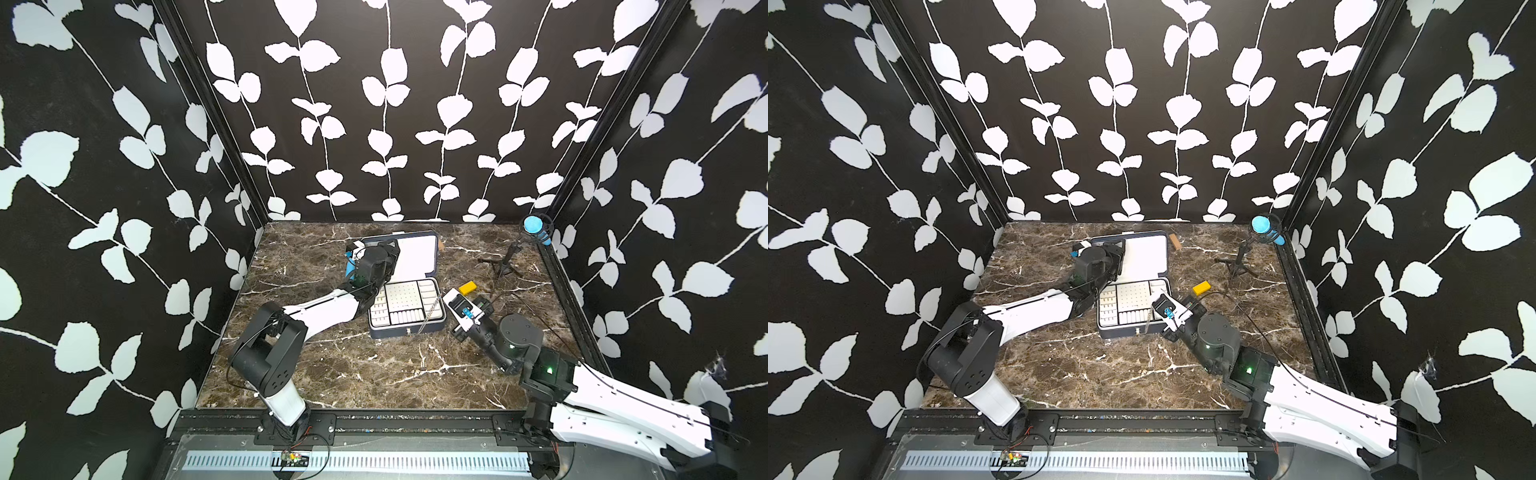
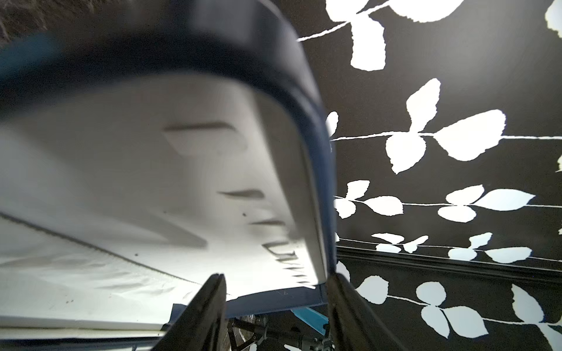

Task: Put jewelry chain into jewelry box
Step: Open the fastener on the jewelry box.

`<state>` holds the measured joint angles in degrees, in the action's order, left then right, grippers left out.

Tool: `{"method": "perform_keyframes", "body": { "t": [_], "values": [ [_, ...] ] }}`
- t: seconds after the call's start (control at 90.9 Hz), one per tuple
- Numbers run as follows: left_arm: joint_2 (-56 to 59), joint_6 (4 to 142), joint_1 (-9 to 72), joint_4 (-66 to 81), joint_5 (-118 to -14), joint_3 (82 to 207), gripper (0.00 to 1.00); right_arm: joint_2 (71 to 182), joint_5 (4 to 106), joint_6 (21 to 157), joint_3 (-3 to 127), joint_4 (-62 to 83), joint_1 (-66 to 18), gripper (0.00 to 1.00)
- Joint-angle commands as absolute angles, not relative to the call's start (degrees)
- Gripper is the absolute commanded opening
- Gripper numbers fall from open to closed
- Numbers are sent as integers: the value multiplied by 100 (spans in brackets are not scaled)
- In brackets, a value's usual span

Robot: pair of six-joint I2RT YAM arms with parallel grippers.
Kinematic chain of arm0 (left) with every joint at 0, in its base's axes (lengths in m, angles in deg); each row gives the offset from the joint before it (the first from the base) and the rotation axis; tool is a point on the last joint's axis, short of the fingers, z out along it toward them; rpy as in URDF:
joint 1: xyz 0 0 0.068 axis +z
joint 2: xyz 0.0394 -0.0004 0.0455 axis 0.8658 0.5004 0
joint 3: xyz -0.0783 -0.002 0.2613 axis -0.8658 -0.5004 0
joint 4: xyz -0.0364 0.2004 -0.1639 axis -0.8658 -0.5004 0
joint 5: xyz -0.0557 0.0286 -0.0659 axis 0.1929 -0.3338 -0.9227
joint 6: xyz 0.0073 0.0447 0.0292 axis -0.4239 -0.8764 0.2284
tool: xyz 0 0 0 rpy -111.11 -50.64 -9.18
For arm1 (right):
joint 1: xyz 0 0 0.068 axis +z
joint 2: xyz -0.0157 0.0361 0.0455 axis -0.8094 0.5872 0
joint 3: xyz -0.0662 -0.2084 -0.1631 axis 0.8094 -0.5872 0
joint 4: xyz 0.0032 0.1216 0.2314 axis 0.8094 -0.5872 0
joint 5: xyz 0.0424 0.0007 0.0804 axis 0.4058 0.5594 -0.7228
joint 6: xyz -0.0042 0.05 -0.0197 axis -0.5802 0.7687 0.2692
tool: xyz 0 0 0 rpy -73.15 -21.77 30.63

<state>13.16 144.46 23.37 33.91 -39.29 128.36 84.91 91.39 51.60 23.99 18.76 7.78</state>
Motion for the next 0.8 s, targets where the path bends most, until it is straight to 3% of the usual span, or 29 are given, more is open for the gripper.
{"method": "perform_keyframes", "body": {
  "t": [0.0,0.198,0.352,0.792],
  "values": [
    [1389,14606,2367,3617,-3744,12761,55,8405,9041,5244,2340,2215,711,0],
    [1505,14658,2388,3627,-3741,12806,50,8316,8984,5248,2278,2233,622,0],
    [1541,14692,2461,3711,-3758,12739,41,8194,8958,5250,2200,2227,551,0],
    [1674,14632,2448,4122,-3708,12902,48,7934,8863,5321,1983,2316,411,0]
  ]
}}
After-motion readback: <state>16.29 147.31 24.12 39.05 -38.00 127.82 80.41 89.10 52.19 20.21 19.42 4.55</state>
